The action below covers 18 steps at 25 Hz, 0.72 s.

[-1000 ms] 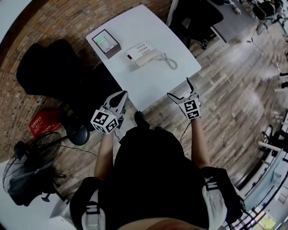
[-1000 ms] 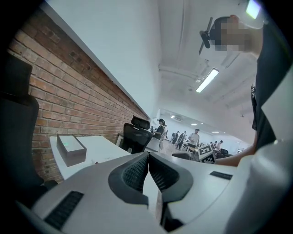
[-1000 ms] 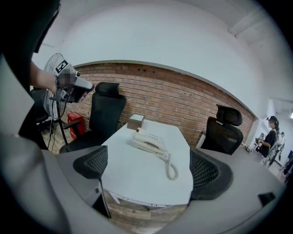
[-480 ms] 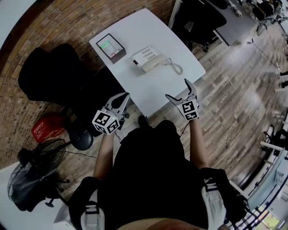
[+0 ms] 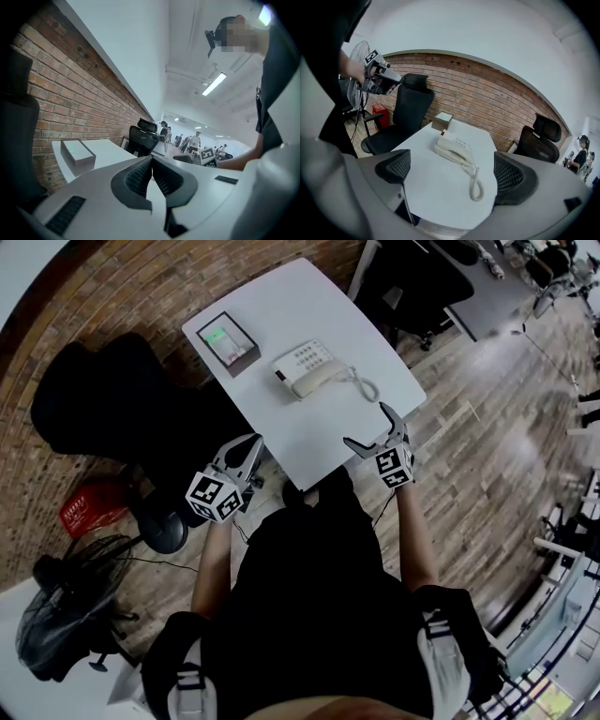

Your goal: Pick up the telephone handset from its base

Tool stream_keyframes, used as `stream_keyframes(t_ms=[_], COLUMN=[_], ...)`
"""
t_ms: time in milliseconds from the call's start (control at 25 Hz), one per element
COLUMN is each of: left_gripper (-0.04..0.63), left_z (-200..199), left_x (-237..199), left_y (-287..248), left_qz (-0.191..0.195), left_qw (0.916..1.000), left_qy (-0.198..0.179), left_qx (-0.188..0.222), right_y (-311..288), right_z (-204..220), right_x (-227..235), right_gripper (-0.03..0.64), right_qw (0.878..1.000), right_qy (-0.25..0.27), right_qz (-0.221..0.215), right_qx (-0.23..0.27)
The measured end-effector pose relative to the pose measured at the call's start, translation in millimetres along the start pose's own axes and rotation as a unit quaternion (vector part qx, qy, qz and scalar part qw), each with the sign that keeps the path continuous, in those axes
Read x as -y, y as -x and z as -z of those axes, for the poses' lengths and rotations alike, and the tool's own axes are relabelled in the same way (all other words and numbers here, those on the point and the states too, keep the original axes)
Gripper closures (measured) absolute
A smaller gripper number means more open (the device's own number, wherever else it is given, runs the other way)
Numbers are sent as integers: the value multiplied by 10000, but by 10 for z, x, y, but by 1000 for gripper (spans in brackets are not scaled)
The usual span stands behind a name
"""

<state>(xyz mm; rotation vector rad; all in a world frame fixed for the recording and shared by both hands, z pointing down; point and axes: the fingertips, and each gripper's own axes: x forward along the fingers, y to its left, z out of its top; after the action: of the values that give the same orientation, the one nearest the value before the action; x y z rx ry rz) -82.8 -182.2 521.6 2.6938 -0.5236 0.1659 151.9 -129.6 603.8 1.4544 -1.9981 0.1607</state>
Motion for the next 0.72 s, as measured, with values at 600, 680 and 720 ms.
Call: stream_keyframes(t_ms=[600,680,720], left_gripper=[577,575,576], left_z=[-247,-231,-219], left_x=[-374,-419,-439], left_y=[-294,-318,-330], left_qz=[-651,-734,-771], left_qw=[9973,9965,9961], left_qy=[193,254,288], left_qx=[276,300,310], right_y=[-852,-949,-996], right_z=[-210,-197,-202], right_x=[410,422,427], right_gripper=[74,74,74], right_qw=[9833,9784,9762], right_qy=[1379,1581,1653], right_qz=[-1163,-1299,-1363], right_qx=[-229,-307,-326])
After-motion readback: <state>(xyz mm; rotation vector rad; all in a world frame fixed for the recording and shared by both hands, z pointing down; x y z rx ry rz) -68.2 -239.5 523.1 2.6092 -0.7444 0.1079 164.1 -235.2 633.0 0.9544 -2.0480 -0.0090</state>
